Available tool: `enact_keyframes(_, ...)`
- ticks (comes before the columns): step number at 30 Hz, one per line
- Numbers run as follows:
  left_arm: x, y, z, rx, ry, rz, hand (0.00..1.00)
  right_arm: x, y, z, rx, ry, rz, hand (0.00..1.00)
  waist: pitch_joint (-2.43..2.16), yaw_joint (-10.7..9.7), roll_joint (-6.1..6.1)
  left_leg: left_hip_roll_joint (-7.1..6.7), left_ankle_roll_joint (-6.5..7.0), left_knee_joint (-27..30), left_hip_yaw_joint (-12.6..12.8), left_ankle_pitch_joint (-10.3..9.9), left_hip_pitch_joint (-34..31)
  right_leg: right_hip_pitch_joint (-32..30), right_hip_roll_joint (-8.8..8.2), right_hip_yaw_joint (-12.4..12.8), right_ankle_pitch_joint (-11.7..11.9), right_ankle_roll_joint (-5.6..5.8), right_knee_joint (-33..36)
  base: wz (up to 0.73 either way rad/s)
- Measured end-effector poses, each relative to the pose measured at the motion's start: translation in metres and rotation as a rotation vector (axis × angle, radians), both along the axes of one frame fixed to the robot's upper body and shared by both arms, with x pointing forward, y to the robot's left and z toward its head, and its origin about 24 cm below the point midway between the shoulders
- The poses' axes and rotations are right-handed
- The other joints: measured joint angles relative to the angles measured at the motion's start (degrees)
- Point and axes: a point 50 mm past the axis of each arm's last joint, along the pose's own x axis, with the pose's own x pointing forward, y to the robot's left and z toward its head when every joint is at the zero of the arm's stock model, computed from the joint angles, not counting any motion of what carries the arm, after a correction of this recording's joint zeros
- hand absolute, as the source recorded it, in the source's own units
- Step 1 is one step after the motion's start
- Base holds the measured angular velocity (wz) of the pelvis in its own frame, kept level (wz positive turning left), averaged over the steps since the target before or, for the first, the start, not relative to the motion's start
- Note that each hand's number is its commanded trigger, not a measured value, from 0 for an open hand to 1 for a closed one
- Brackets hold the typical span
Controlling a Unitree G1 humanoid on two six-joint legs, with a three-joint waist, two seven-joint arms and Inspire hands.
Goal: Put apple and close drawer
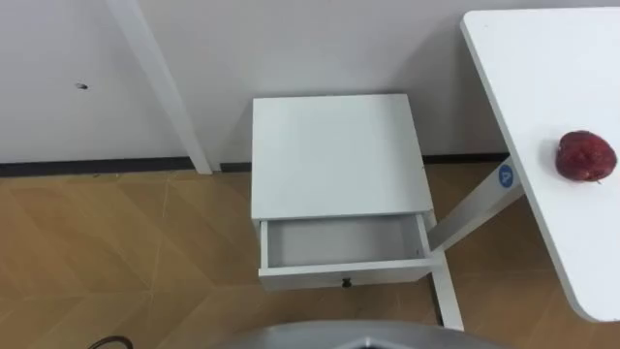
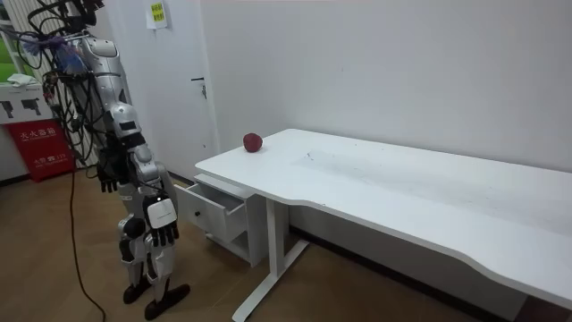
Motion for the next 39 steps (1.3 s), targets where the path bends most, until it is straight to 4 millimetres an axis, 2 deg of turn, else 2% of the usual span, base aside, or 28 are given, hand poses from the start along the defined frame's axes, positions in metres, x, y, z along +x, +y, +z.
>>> enact_keyframes(6,0.002,0.000,0.000,-0.003,-0.005,0.000,0.00,0.000,0.000,0.000,0.000,0.001,0.001,0.00,-0.07,-0.03,-0.11,0.00,-0.01,0.01,-0.08,0.00,-0.14,0.13,-0.01,-0.23,0.02,0.00,-0.28,0.00)
enact_keyframes(13,0.002,0.000,0.000,-0.006,-0.007,-0.001,0.00,-0.001,0.000,0.000,0.000,-0.003,-0.011,0.00,-0.12,-0.09,0.31,0.08,-0.08,0.01,-0.09,-0.05,0.04,0.10,0.05,-0.22,0.01,0.00,0.41,0.00)
enact_keyframes(17,-0.001,-0.001,0.000,-0.012,-0.004,0.000,0.00,0.000,0.000,0.000,-0.002,-0.022,-0.064,0.00,-0.06,0.04,0.38,0.08,-0.08,0.02,-0.03,-0.12,0.41,0.25,0.07,0.04,0.02,0.00,0.69,-0.02)
enact_keyframes(20,-0.001,-0.001,-0.001,-0.014,-0.007,0.009,0.00,0.000,-0.001,0.000,-0.029,-0.053,-0.191,0.00,-0.05,-0.05,0.70,0.07,-0.05,0.07,0.07,-0.23,0.57,0.25,0.11,0.53,0.02,0.00,0.84,-0.05)
enact_keyframes(25,-0.005,0.003,0.001,0.014,-0.016,0.073,0.00,-0.005,-0.007,0.002,-0.116,-0.157,-0.677,0.00,0.09,-0.81,0.92,0.15,-0.08,0.06,0.75,-0.28,0.83,-0.01,0.24,1.37,-0.01,-0.03,1.41,-0.07)
enact_keyframes(28,-0.010,0.008,0.003,0.044,-0.050,0.180,0.00,-0.003,-0.019,0.005,-0.194,-0.283,-1.146,0.00,0.04,-2.29,0.51,0.14,-0.08,-0.04,1.40,-0.28,1.23,0.08,0.29,1.66,-0.05,-0.01,1.46,-0.09)
enact_keyframes(33,-0.017,0.024,0.009,0.128,-0.099,0.267,0.00,-0.011,-0.038,0.013,-0.311,-0.410,-1.643,0.00,-0.13,-4.19,-0.65,0.13,-0.13,-0.02,1.72,-0.38,1.22,-0.29,0.21,1.66,-0.53,-0.07,1.55,-0.03)
enact_keyframes(36,-0.024,0.027,0.011,0.148,-0.099,0.289,0.00,-0.016,-0.045,0.016,-0.375,-0.442,-1.798,0.00,-0.33,-4.85,-0.93,0.24,-0.17,0.02,2.60,-0.40,0.86,-1.02,0.34,2.33,-0.53,-0.07,1.88,-0.12)
enact_keyframes(39,-0.024,0.030,0.012,0.153,-0.104,0.285,0.00,-0.016,-0.049,0.018,-0.401,-0.447,-1.903,0.00,-0.32,-4.81,-1.08,0.37,-0.23,0.00,3.66,-0.55,0.67,-1.87,0.88,3.28,-0.53,-0.07,2.74,-0.17)
